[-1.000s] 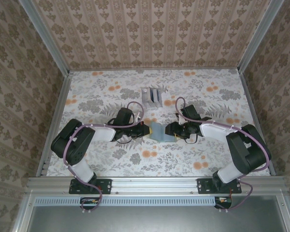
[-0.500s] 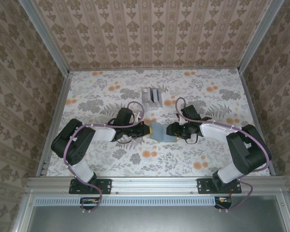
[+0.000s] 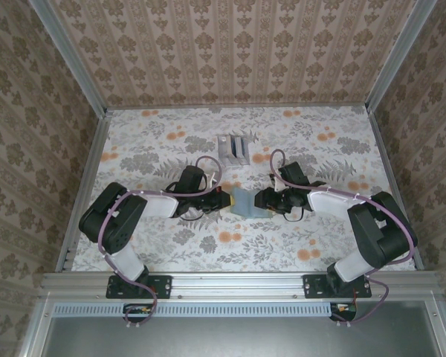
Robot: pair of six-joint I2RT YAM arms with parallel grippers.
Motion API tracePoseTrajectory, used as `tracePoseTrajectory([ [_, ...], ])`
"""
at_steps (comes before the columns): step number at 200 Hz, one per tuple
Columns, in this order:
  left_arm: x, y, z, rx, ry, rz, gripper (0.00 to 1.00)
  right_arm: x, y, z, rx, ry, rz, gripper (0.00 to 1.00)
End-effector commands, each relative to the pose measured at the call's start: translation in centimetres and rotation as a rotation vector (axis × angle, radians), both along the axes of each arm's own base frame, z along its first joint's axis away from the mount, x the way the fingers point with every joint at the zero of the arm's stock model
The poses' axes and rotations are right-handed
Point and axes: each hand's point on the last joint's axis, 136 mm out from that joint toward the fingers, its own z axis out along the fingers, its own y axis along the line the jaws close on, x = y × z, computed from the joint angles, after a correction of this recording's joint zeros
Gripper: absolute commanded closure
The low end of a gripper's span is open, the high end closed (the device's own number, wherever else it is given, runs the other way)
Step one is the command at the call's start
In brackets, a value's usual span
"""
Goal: Put the credit cards into the card holder
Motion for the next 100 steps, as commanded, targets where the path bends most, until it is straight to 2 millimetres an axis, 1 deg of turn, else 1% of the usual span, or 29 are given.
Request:
tracePoseTrajectory([
  [1, 0.6, -0.6, 0.4, -0.017, -0.010, 0.001, 1.00, 0.1, 0.9, 0.7, 0.077, -0.005, 0.014, 0.51],
  [20, 0.5, -0.5, 0.4, -0.017, -0.010, 0.002, 1.00, 0.1, 1.5, 1.1, 0.116, -0.012, 0.021, 0.50],
  [36, 0.5, -0.5, 0.3, -0.017, -0.010, 0.003, 1.00, 0.1, 1.9, 1.3, 0.144, -0.007, 0.028, 0.46],
  [49, 0.5, -0.5, 0.3, -0.019, -0.010, 0.002, 1.00, 0.1, 2.2, 1.3, 0.165, 0.001, 0.033, 0.45],
  [77, 0.5, -0.6, 0.2, -0.020, -0.007, 0.004, 1.00, 0.0, 2.7, 1.2, 0.210, 0.017, 0.034, 0.44],
  [100, 0.5, -0.5, 0.2, -0.023, -0.006, 0.007, 1.00, 0.0, 2.9, 1.6, 0.243, 0.015, 0.028, 0.43],
])
